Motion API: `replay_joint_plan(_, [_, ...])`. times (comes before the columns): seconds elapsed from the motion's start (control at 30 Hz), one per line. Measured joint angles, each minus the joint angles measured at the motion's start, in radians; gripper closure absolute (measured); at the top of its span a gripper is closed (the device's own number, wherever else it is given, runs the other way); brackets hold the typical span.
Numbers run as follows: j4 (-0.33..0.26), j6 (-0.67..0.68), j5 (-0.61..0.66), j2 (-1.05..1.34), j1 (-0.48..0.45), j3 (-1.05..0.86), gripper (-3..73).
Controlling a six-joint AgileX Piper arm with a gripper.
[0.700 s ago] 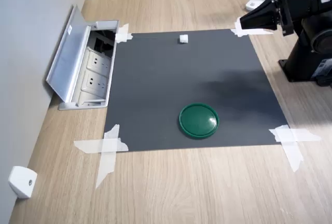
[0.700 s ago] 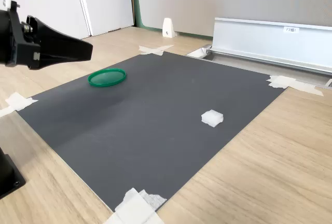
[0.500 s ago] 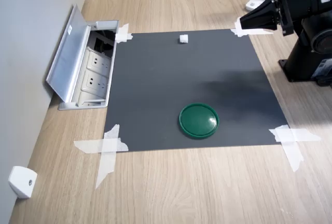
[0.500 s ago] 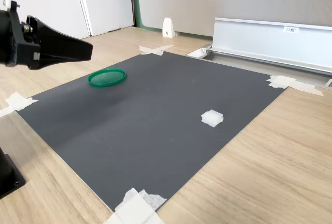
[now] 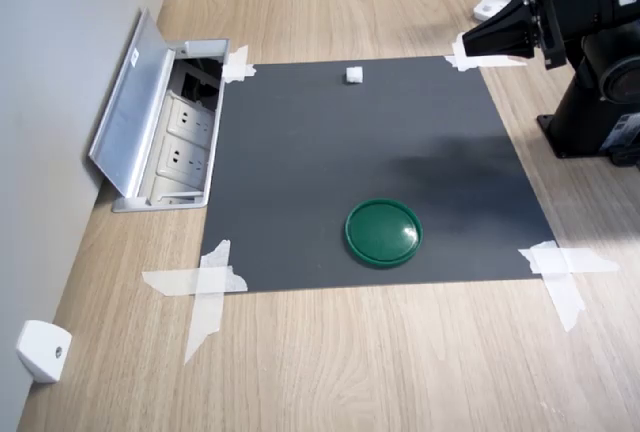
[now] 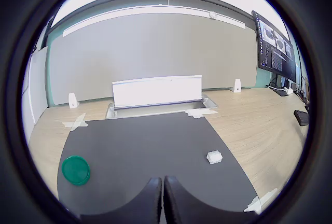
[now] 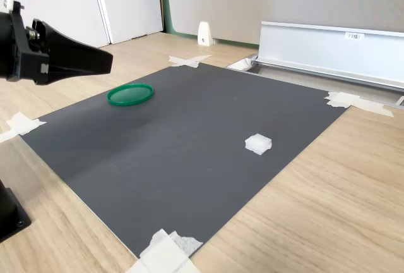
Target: Grasp a white terminal and put it on the green lid.
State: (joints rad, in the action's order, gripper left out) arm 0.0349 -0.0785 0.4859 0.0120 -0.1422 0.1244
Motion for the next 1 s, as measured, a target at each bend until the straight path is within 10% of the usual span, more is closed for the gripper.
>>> replay_joint_plan(1.0, [-0.024,0.0,0.0,0.0,0.0,0.017,70.4])
